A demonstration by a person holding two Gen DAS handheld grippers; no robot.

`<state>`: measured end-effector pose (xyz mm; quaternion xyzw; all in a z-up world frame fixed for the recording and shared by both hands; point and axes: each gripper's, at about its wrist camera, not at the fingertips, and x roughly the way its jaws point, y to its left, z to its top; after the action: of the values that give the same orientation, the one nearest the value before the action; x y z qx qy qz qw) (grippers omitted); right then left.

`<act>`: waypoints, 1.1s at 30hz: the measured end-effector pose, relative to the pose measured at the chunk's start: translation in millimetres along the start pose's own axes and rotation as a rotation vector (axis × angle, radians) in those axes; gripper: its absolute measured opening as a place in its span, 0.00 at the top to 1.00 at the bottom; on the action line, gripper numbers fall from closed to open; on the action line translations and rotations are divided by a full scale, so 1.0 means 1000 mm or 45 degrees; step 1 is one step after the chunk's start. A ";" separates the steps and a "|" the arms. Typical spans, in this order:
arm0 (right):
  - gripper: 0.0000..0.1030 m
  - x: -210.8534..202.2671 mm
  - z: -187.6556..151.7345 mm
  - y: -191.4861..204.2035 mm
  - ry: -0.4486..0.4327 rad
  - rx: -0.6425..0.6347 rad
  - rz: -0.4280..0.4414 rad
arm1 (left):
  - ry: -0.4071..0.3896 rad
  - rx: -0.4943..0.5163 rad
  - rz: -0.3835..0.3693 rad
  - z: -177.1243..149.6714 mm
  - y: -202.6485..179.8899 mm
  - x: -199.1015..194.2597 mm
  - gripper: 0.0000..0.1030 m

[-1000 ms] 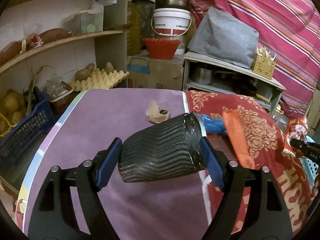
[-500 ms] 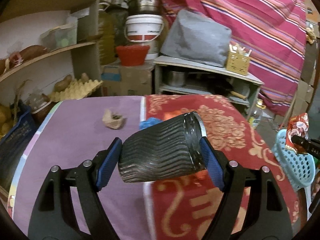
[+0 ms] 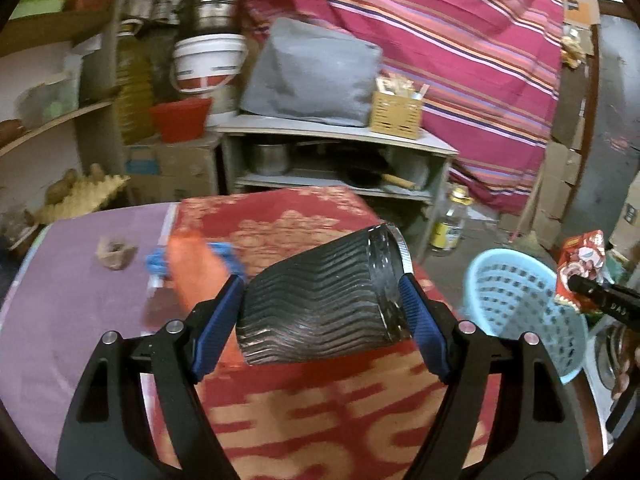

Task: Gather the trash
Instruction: 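Carry the black cup and red snack bag over the light-blue basket with both grippers, then open the left gripper to drop the cup while the right gripper releases the snack bag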

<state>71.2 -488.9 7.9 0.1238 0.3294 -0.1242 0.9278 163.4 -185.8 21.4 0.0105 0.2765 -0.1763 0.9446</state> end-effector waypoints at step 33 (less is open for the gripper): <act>0.88 0.011 -0.012 -0.063 0.047 0.107 -0.023 | 0.069 0.188 -0.196 -0.020 -0.150 0.045 0.13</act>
<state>52.9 -546.4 -17.3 0.1619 0.3422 -0.1441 0.9143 137.4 -338.4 -7.2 0.0634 0.2882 -0.2677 0.9172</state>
